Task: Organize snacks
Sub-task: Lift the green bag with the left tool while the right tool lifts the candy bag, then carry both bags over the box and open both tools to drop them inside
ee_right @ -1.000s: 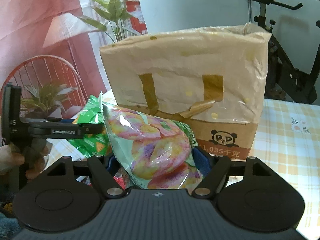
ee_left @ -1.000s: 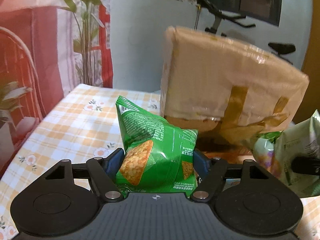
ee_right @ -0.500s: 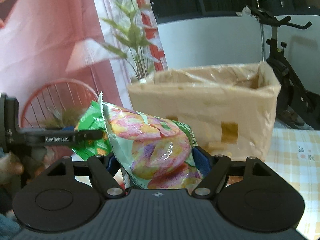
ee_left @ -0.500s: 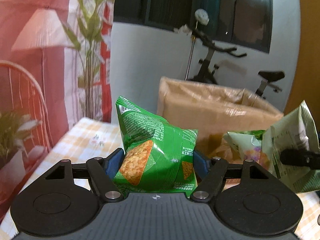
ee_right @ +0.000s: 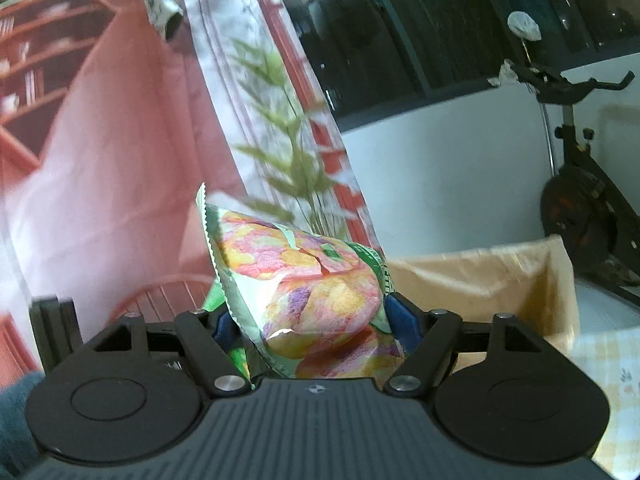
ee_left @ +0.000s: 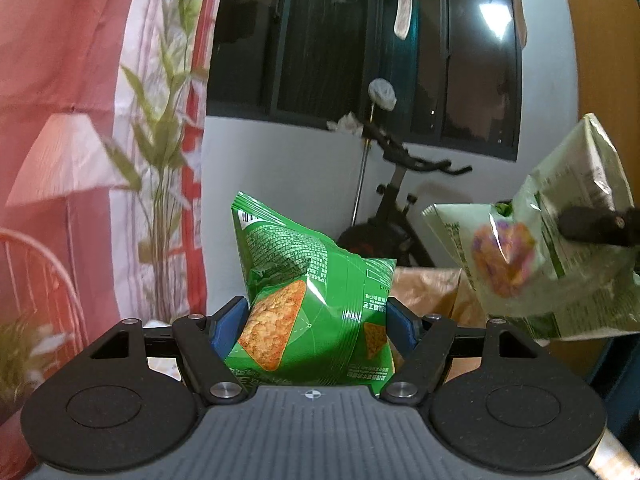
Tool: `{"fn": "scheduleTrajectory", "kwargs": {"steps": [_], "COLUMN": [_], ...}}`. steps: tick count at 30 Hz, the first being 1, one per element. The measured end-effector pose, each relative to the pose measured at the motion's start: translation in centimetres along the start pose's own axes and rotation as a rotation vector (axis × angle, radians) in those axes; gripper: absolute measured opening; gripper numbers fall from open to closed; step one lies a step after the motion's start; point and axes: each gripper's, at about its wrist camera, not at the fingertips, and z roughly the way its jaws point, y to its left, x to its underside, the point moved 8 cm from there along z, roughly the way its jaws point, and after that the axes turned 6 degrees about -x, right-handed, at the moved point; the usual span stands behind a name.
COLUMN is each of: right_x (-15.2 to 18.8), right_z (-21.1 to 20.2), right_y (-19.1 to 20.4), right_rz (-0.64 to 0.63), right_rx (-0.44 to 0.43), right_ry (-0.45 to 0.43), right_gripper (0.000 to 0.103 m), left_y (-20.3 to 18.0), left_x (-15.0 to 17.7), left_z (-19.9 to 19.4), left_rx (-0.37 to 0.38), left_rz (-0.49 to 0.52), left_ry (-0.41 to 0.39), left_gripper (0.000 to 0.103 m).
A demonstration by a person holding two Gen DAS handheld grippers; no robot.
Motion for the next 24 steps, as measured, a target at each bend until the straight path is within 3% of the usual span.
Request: {"fn": "scheduleTrajectory", "kwargs": {"steps": [3, 10, 19, 24], "right_x": [-2.3, -4.8, -3.7, -1.3], "right_z": [0.3, 3.2, 6.7, 7.6], "right_y": [-0.8, -6.9, -14.7, -17.9], "right_rz": [0.035, 0.158, 0.334, 0.417], "right_rx": [-0.007, 0.107, 0.203, 0.314], "right_ry": [-0.035, -0.051, -0.018, 0.055], "right_gripper": [0.076, 0.076, 0.076, 0.076], "left_y": [-0.7, -2.0, -5.0, -6.4], "left_x": [-1.3, -3.2, -4.0, -3.1], "left_z": [0.6, 4.3, 11.3, 14.3], "left_rx": [0.016, 0.053, 0.066, 0.077], "left_rz": [0.004, -0.015, 0.01, 0.042], "left_ry": [-0.027, -0.032, 0.031, 0.089], "left_gripper": [0.076, 0.076, 0.076, 0.076]}}
